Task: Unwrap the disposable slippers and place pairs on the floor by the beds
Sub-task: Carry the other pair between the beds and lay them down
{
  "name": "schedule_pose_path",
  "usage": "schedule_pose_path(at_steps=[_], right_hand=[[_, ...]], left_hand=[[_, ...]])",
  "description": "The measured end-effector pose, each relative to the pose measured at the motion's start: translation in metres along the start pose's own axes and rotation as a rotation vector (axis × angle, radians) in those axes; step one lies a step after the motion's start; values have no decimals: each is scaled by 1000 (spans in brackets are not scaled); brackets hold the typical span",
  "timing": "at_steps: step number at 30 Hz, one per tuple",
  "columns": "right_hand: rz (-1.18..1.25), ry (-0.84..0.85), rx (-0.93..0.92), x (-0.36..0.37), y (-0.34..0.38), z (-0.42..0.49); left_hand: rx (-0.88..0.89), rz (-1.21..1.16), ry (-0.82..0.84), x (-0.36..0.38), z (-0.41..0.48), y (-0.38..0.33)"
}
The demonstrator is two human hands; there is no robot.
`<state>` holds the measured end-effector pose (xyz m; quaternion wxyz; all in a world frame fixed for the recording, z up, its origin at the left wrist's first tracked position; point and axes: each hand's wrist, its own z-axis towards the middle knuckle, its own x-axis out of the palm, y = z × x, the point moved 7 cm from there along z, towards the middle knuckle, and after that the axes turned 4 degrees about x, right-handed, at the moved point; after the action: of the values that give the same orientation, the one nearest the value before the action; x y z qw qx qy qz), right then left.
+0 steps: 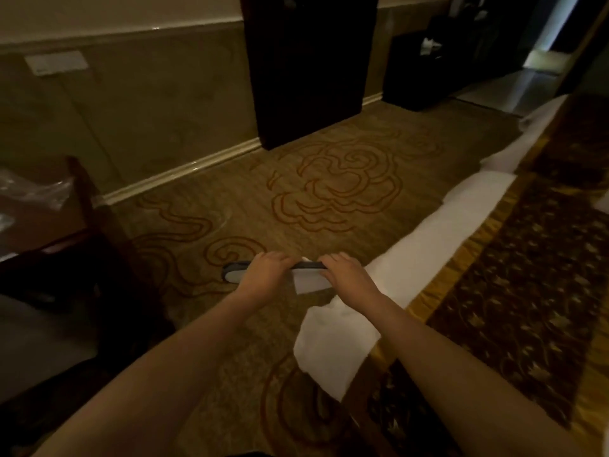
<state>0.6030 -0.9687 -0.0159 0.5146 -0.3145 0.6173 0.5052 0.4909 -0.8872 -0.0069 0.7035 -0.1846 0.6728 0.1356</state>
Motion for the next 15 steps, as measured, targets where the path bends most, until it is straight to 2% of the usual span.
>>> schedule_pose_path(at_steps=[6,15], right_hand=[[-9,11,-7,2,-7,113],[-43,27,74,9,-40,310]], left_hand=[[-26,20,-26,-4,76,71],[79,-9,-3,1,249,194]])
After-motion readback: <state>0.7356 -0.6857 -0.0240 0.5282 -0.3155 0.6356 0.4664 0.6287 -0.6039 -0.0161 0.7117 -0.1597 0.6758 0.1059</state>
